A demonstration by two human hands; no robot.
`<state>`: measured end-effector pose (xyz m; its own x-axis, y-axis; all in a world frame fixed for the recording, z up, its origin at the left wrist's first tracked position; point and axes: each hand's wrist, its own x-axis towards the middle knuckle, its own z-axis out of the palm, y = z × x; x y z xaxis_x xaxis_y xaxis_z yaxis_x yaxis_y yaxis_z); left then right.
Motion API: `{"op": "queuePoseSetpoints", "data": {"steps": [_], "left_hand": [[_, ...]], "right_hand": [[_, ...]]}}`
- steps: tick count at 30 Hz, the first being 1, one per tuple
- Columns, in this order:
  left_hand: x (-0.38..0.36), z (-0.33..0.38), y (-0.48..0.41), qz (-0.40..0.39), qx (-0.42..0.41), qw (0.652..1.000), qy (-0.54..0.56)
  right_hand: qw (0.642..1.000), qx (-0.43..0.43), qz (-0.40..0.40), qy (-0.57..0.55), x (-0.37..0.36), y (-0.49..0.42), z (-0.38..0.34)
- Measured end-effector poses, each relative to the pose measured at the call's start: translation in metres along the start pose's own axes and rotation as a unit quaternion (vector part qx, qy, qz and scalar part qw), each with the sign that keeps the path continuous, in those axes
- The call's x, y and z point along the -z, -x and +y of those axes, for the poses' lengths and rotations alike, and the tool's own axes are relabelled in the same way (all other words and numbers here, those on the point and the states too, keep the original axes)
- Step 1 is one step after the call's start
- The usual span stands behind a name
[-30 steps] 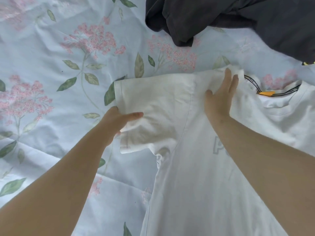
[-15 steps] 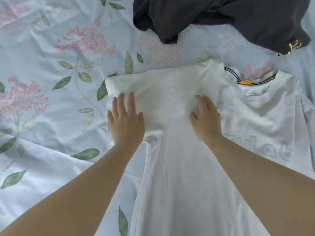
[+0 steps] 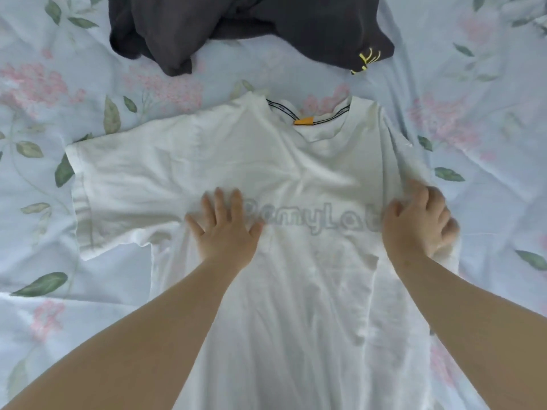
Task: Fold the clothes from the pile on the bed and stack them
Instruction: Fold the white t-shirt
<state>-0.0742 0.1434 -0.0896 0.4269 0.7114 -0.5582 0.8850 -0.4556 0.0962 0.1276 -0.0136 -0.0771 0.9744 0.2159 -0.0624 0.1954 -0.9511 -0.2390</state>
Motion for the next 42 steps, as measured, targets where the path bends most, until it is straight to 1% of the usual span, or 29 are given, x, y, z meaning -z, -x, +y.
{"op": "queuePoseSetpoints", "data": {"steps": [3, 5, 7, 8, 10, 11, 12, 13, 14, 15, 16, 17, 18, 19, 21, 23, 25, 26, 28, 29, 30, 31, 32, 33, 34, 36, 39, 41, 42], "left_hand": [[-0.007, 0.041, 0.002, -0.007, -0.06, 0.998, -0.014], [-0.014, 0.069, 0.003, -0.018, -0.087, 0.996, -0.032], [-0.02, 0.087, 0.002, -0.03, -0.087, 0.995, -0.038], [-0.022, 0.092, -0.001, -0.038, -0.079, 0.995, -0.041], [-0.023, 0.093, -0.004, -0.059, -0.063, 0.995, -0.048], [-0.022, 0.093, -0.005, -0.069, -0.059, 0.995, -0.049], [-0.02, 0.092, -0.006, -0.078, -0.056, 0.994, -0.049], [-0.019, 0.092, -0.006, -0.084, -0.053, 0.994, -0.047], [-0.018, 0.092, -0.006, -0.089, -0.052, 0.994, -0.045], [-0.017, 0.093, -0.006, -0.092, -0.051, 0.994, -0.042], [-0.017, 0.093, -0.007, -0.095, -0.05, 0.993, -0.04], [-0.017, 0.093, -0.007, -0.098, -0.05, 0.993, -0.036], [-0.017, 0.092, -0.007, -0.101, -0.048, 0.993, -0.033], [-0.017, 0.092, -0.007, -0.103, -0.047, 0.993, -0.032], [-0.017, 0.093, -0.008, -0.104, -0.047, 0.993, -0.034], [-0.016, 0.093, -0.008, -0.104, -0.046, 0.993, -0.034], [-0.016, 0.093, -0.007, -0.1, -0.045, 0.993, -0.034], [-0.016, 0.093, -0.007, -0.097, -0.044, 0.994, -0.034], [-0.017, 0.093, -0.005, -0.085, -0.042, 0.995, -0.036], [-0.016, 0.093, -0.003, -0.079, -0.038, 0.995, -0.043], [-0.015, 0.095, -0.003, -0.075, -0.032, 0.995, -0.05], [-0.014, 0.097, -0.002, -0.072, -0.023, 0.996, -0.054], [-0.013, 0.101, -0.002, -0.07, -0.012, 0.996, -0.052], [-0.011, 0.106, -0.001, -0.065, 0.0, 0.997, -0.044], [-0.01, 0.111, -0.001, -0.056, 0.009, 0.998, -0.035], [-0.01, 0.123, 0.001, -0.019, 0.006, 1.0, -0.019], [-0.012, 0.148, 0.001, 0.027, -0.062, 0.998, -0.01], [-0.014, 0.167, 0.0, 0.031, -0.107, 0.994, -0.011], [-0.015, 0.176, -0.002, 0.034, -0.12, 0.992, -0.01]], "right_hand": [[0.993, -0.105, 0.0, -0.054, 0.009, -0.02, 0.025], [0.981, -0.161, -0.05, -0.092, 0.012, -0.034, 0.038], [0.975, -0.147, -0.106, -0.125, 0.011, -0.046, 0.049], [0.976, -0.118, -0.108, -0.148, 0.011, -0.05, 0.049], [0.984, -0.024, -0.064, -0.163, 0.014, -0.048, 0.04], [0.986, 0.047, -0.043, -0.155, 0.017, -0.043, 0.033], [0.981, 0.135, -0.047, -0.135, 0.018, -0.037, 0.024], [0.966, 0.222, -0.087, -0.095, 0.019, -0.03, 0.016], [0.945, 0.282, -0.153, -0.054, 0.019, -0.024, 0.012], [0.926, 0.306, -0.219, -0.042, 0.019, -0.02, 0.01], [0.912, 0.3, -0.271, -0.074, 0.02, -0.018, 0.012], [0.899, 0.284, -0.304, -0.139, 0.021, -0.017, 0.015], [0.89, 0.271, -0.306, -0.204, 0.021, -0.016, 0.019], [0.888, 0.263, -0.289, -0.241, 0.019, -0.015, 0.024], [0.91, 0.236, -0.245, -0.236, 0.014, -0.012, 0.031], [0.931, 0.185, -0.242, -0.201, 0.009, -0.013, 0.033], [0.926, 0.145, -0.268, -0.225, 0.013, -0.02, 0.032], [0.928, 0.128, -0.26, -0.234, 0.021, -0.026, 0.032], [0.957, 0.083, -0.167, -0.223, 0.041, -0.045, 0.038], [0.968, 0.042, -0.108, -0.223, 0.051, -0.056, 0.046], [0.969, -0.018, -0.049, -0.243, 0.061, -0.068, 0.057], [0.956, -0.087, 0.006, -0.28, 0.069, -0.078, 0.07], [0.933, -0.155, 0.047, -0.32, 0.075, -0.086, 0.083], [0.912, -0.211, 0.067, -0.344, 0.078, -0.091, 0.096], [0.903, -0.251, 0.064, -0.343, 0.078, -0.091, 0.106], [0.903, -0.294, 0.039, -0.31, 0.071, -0.086, 0.118], [0.891, -0.35, 0.01, -0.287, 0.055, -0.072, 0.128], [0.88, -0.384, -0.026, -0.279, 0.047, -0.064, 0.134], [0.868, -0.393, -0.047, -0.299, 0.044, -0.062, 0.137]]}}
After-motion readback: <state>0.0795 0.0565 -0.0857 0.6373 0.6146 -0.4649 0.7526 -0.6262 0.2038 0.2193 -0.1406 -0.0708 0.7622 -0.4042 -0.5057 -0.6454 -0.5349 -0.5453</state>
